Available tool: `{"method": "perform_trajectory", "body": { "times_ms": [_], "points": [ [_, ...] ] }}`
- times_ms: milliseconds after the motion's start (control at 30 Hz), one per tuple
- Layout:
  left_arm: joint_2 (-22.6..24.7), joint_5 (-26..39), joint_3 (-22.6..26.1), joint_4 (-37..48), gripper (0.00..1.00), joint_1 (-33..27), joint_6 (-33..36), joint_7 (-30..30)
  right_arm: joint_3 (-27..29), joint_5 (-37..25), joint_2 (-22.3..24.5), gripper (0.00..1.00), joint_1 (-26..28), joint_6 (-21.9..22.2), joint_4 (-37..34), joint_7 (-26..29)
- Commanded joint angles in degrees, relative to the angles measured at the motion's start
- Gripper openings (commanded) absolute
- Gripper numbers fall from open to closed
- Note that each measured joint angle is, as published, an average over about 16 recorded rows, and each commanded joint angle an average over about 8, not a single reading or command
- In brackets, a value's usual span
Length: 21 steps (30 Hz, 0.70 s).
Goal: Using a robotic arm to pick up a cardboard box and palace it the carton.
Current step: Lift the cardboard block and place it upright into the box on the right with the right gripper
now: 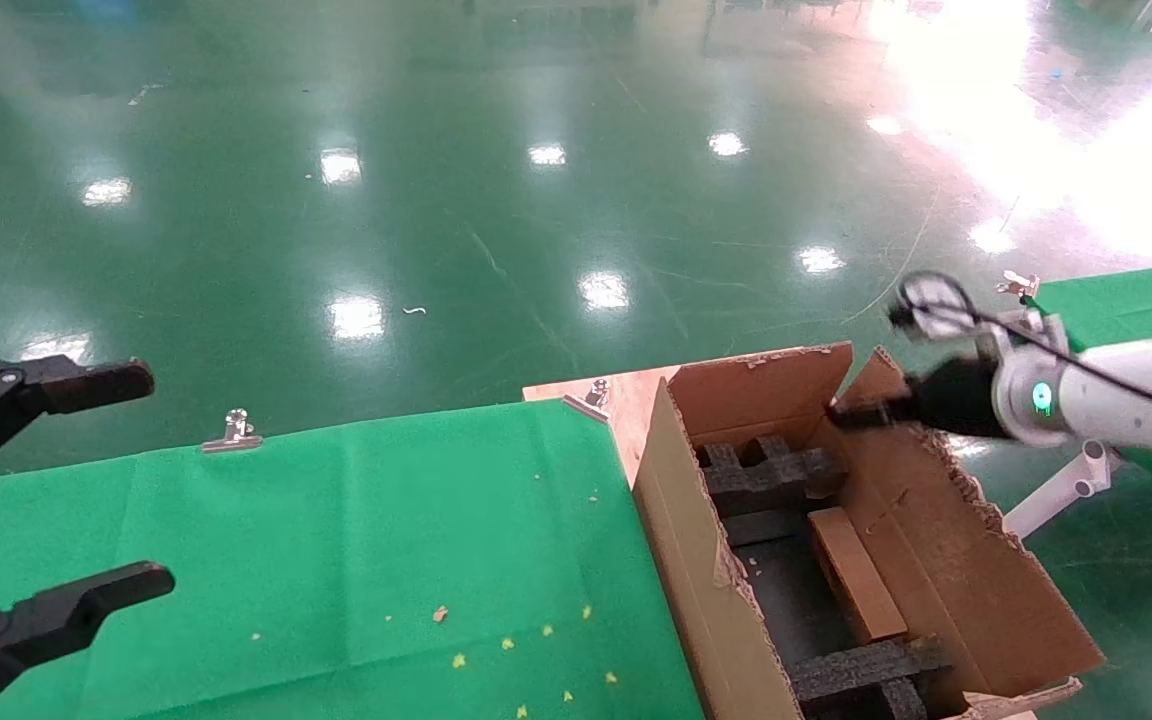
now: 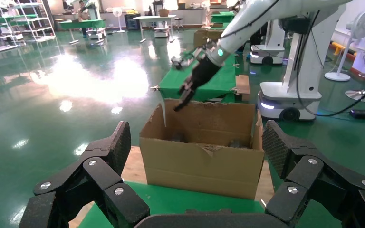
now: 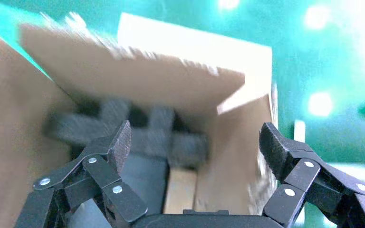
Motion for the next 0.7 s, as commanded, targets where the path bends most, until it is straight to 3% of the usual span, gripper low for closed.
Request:
{"method": "perform_trajectory", "body": {
  "times_ms": [33, 167, 267, 500, 700],
  "points": [
    [0.0, 0.0, 0.0, 0.0, 1.0, 0.0, 0.0, 0.0, 0.5, -2.0, 1.0, 1.0, 2.2, 0.3, 3.1, 0.4],
    [0.0, 0.0, 0.0, 0.0, 1.0, 0.0, 0.0, 0.0, 1.9, -2.6, 2.2, 1.0, 4.5, 1.6, 10.2, 0.1],
    [0.0, 0.0, 0.0, 0.0, 1.0, 0.0, 0.0, 0.0, 3.0, 0.5, 2.0, 1.0, 5.2, 2.2, 13.4, -3.7],
    [0.0, 0.0, 0.0, 0.0, 1.0, 0.0, 0.0, 0.0, 5.8, 12.9, 1.0, 1.0, 5.8, -0.8, 15.2, -18.3],
    [0.0, 0.0, 0.0, 0.0, 1.0, 0.0, 0.0, 0.0, 6.5, 15.8, 1.0, 1.0, 5.9, -2.3, 15.4, -20.1]
  ]
}}
